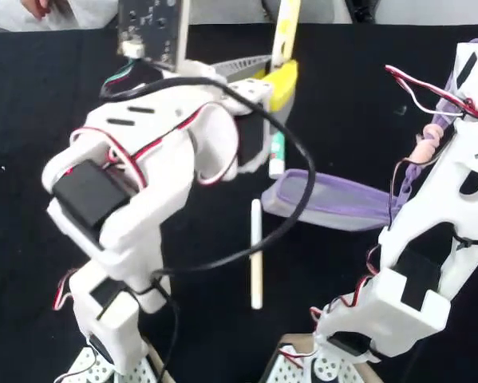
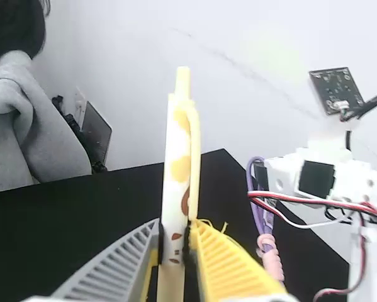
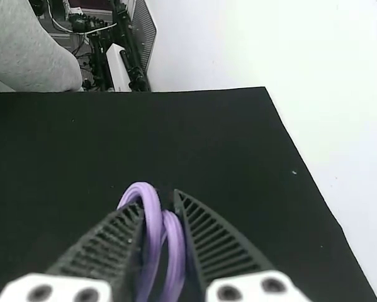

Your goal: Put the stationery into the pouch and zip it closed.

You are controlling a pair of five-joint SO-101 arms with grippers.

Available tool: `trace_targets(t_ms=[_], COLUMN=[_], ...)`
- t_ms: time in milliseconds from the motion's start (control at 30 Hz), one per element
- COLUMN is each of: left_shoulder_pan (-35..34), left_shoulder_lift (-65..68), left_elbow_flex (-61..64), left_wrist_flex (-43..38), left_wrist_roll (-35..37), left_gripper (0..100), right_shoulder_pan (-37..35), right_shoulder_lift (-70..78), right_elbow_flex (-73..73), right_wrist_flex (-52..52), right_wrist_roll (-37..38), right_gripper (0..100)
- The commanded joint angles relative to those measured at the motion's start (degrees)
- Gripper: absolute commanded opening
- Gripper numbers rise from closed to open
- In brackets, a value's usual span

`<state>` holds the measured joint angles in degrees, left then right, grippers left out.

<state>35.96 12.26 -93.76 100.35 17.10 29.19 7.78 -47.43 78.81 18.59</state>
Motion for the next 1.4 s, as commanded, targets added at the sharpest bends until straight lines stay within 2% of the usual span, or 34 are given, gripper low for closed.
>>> trace_targets(t_ms=[0,200,433,567,700,1067,1367], left_shoulder_pan=[1.45,3.30,1.19,-1.10,-1.89,-2.15,-2.42], left_shoulder_lift=[-3.96,-5.98,-8.79,-14.42,-19.25,-32.62,-47.30], left_elbow_flex=[-1.54,-0.84,8.66,12.35,16.04,24.13,41.71], left_wrist_flex=[0.53,0.70,0.70,0.70,0.62,0.62,-0.18], left_wrist_roll=[0.35,0.26,-0.09,-0.53,-5.45,-5.80,-5.89], left_gripper=[3,3,3,3,3,3,3], right_shoulder_pan=[-0.70,-0.62,-0.26,-0.70,-0.70,-0.53,-2.37], right_shoulder_lift=[-0.22,-0.22,-0.22,-0.22,-0.31,-0.31,-0.48], right_elbow_flex=[-0.22,-0.13,-0.13,-0.22,-0.31,-0.22,-0.40], right_wrist_flex=[0.18,0.18,0.88,1.76,1.76,1.85,1.85], right_wrist_roll=[0.62,0.62,0.62,0.62,0.53,0.62,0.62], right_gripper=[1.1,1.1,1.1,1.1,1.1,1.1,1.1])
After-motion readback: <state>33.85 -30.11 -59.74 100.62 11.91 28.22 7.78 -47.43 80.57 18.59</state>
